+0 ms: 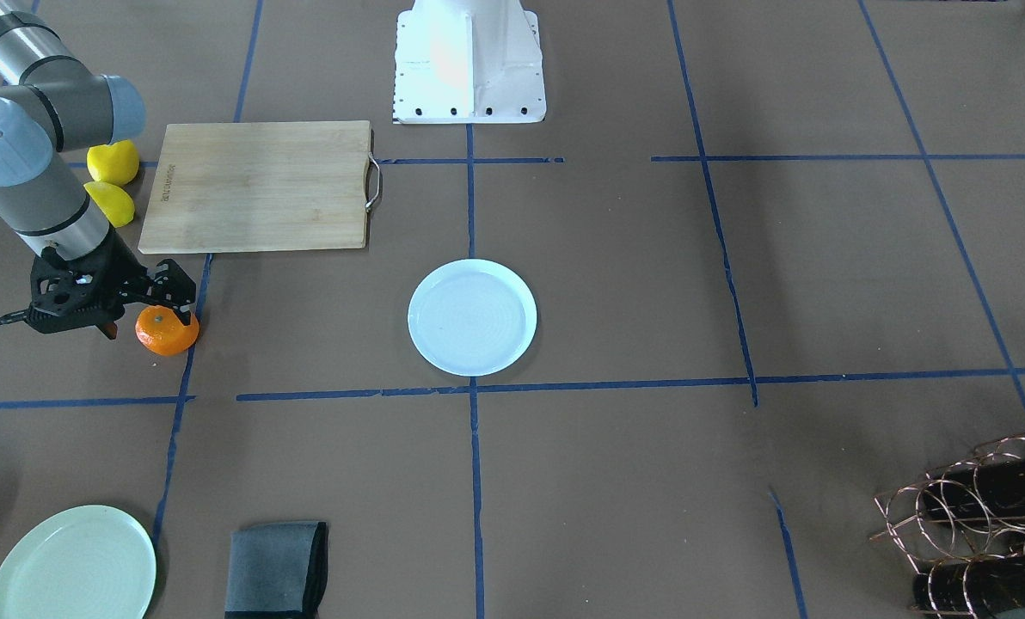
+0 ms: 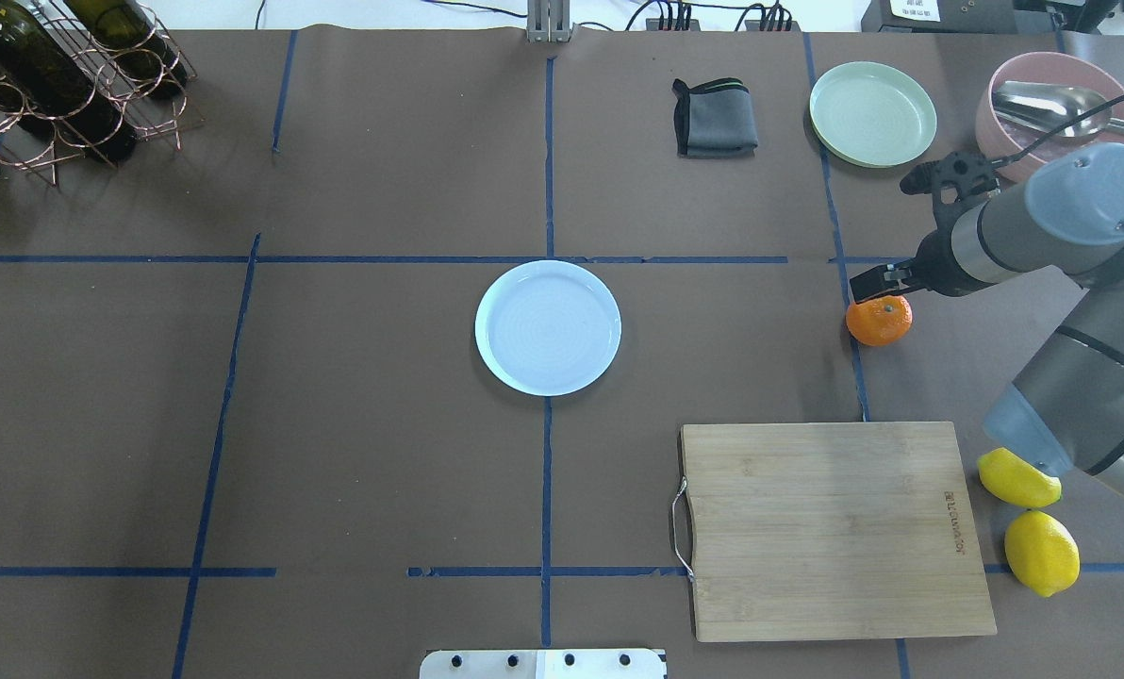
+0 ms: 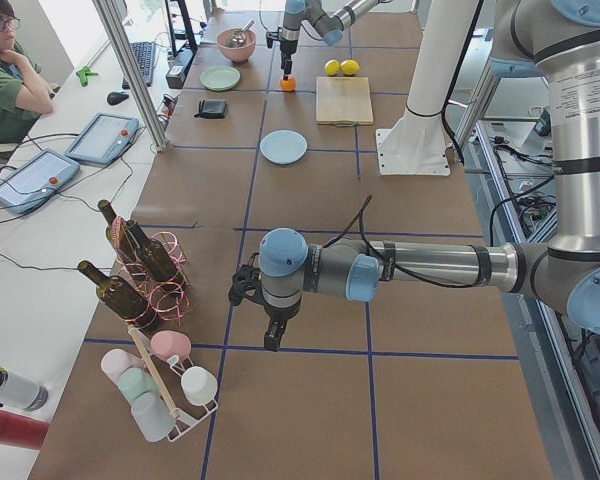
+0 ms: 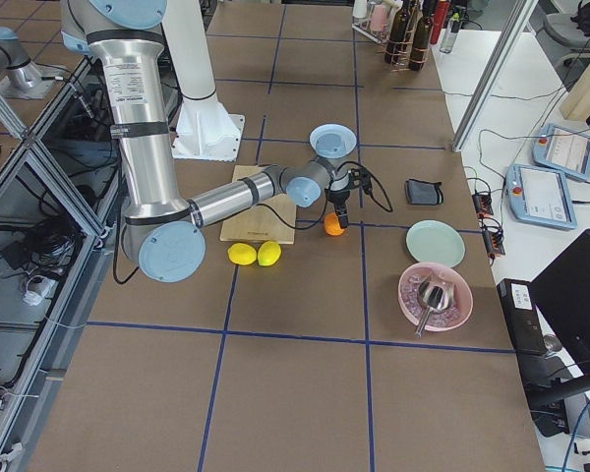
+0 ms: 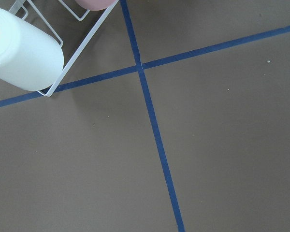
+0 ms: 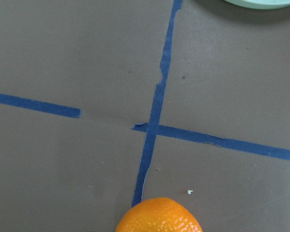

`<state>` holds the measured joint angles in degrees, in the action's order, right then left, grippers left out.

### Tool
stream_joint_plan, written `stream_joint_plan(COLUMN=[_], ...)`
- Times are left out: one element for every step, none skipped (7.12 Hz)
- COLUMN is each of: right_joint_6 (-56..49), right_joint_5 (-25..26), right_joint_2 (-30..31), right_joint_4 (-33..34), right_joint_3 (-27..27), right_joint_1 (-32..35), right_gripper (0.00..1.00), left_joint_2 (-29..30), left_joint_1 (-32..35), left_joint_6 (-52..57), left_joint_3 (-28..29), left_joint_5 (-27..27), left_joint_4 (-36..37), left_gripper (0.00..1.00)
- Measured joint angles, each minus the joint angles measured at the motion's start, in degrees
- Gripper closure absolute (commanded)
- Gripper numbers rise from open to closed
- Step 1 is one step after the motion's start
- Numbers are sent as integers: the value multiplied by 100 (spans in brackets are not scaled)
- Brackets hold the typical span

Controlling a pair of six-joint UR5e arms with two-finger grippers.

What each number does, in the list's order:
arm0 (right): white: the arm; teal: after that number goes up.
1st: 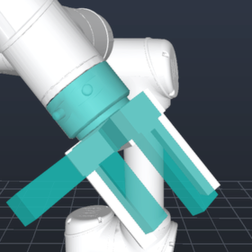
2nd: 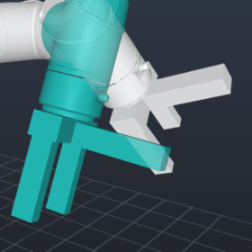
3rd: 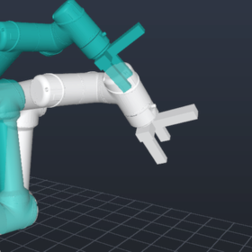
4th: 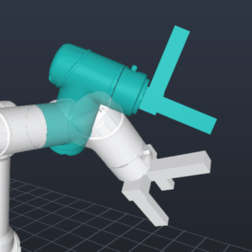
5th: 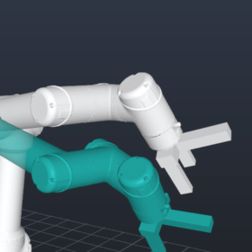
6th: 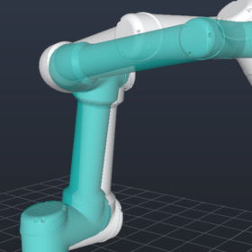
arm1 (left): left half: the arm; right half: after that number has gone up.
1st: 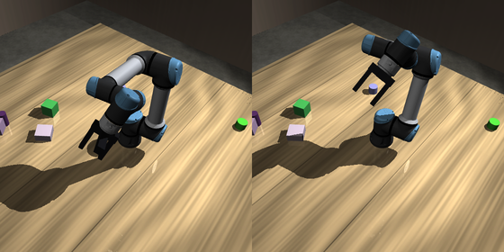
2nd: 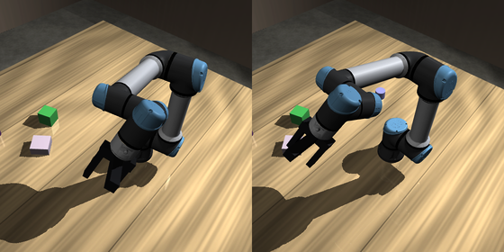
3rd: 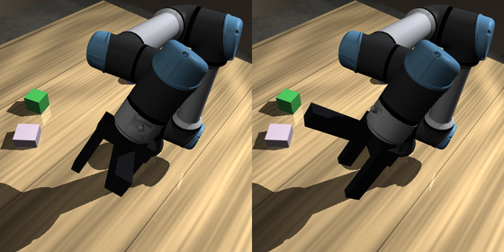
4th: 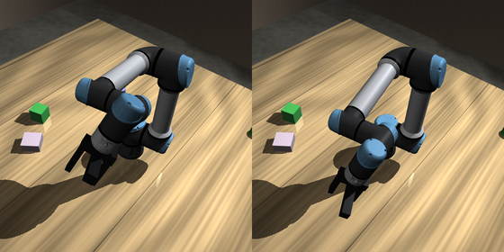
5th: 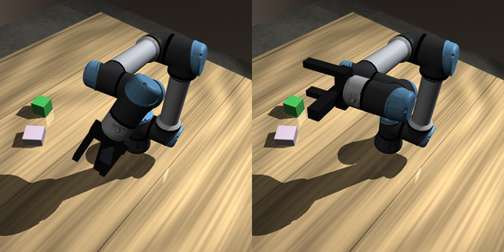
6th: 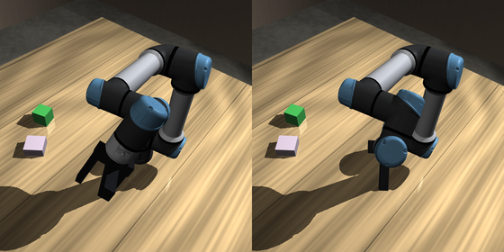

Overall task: Pick orange to plate
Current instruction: 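Reach the right gripper down to the orange tangerine and grasp it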

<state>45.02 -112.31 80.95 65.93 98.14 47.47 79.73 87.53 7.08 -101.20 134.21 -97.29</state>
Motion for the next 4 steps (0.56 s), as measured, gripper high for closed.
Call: stream_joint_plan(right_joint_6=[5,7,6,2], right_joint_5=[95,172,230,278], right_joint_2=[-6,-11,-15,-16], right_joint_4=[0,-1,-1,-1], right_joint_3=[-60,-138,-218,-278], right_joint_1=[-102,-185,-247,-285], right_gripper=[0,0,0,32], left_joint_2=[-4,-7,-9,-8], left_joint_1=[0,0,4,6], left_joint_6=[2,3,6,9], left_joint_3=[0,-2,-7,-10], left_joint_5=[0,0,0,0], left_joint_4=[0,0,0,0], left_gripper=[0,0,0,0])
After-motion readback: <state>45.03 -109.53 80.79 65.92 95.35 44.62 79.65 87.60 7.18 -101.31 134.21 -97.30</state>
